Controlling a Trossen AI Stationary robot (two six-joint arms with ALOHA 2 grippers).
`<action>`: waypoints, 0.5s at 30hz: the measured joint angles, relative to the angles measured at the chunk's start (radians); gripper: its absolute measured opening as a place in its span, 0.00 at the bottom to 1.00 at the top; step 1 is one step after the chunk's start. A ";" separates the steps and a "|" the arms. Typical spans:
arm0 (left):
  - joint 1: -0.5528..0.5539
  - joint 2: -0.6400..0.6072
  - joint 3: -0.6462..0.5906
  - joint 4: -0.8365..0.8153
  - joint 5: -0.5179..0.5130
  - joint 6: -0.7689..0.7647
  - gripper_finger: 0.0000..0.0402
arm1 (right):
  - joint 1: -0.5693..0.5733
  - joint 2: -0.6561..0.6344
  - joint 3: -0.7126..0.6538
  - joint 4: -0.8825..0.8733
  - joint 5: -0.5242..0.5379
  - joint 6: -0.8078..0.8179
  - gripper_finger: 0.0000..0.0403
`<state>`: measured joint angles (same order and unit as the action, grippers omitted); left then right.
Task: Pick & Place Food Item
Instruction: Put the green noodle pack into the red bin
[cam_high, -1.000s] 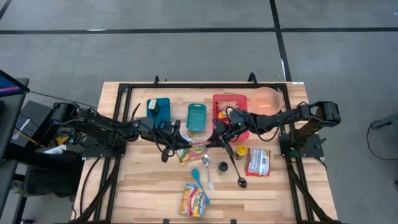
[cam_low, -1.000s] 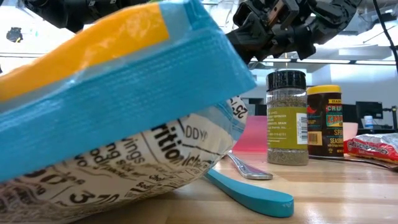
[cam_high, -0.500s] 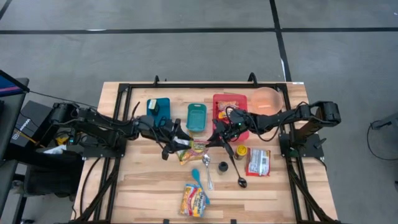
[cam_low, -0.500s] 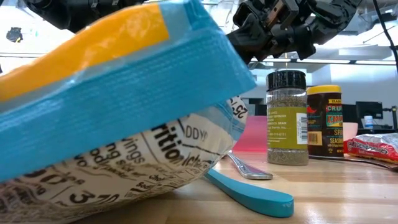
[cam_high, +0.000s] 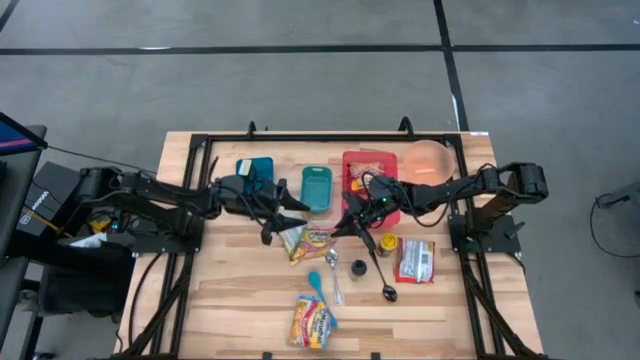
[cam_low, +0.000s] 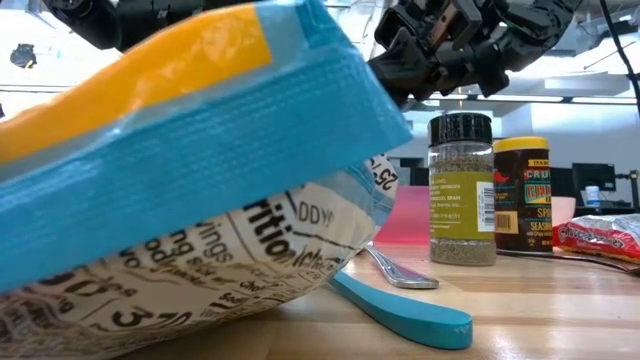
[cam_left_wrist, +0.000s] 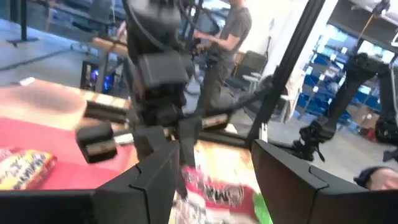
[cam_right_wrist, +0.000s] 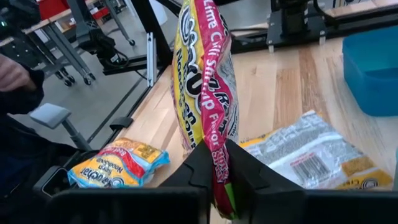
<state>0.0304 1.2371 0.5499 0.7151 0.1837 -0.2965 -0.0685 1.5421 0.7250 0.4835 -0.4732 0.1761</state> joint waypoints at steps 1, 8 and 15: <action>0.005 -0.015 0.000 0.001 0.000 0.000 0.49 | -0.003 0.000 0.000 -0.008 0.000 0.000 0.04; 0.022 -0.125 -0.003 -0.120 -0.013 0.000 0.47 | -0.043 0.000 0.000 -0.051 0.001 0.000 0.02; -0.004 -0.153 -0.017 -0.185 -0.022 0.000 0.45 | -0.098 -0.010 0.000 -0.079 0.001 0.000 0.02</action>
<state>0.0265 1.0836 0.5333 0.5296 0.1619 -0.2966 -0.1666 1.5322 0.7250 0.4049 -0.4723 0.1763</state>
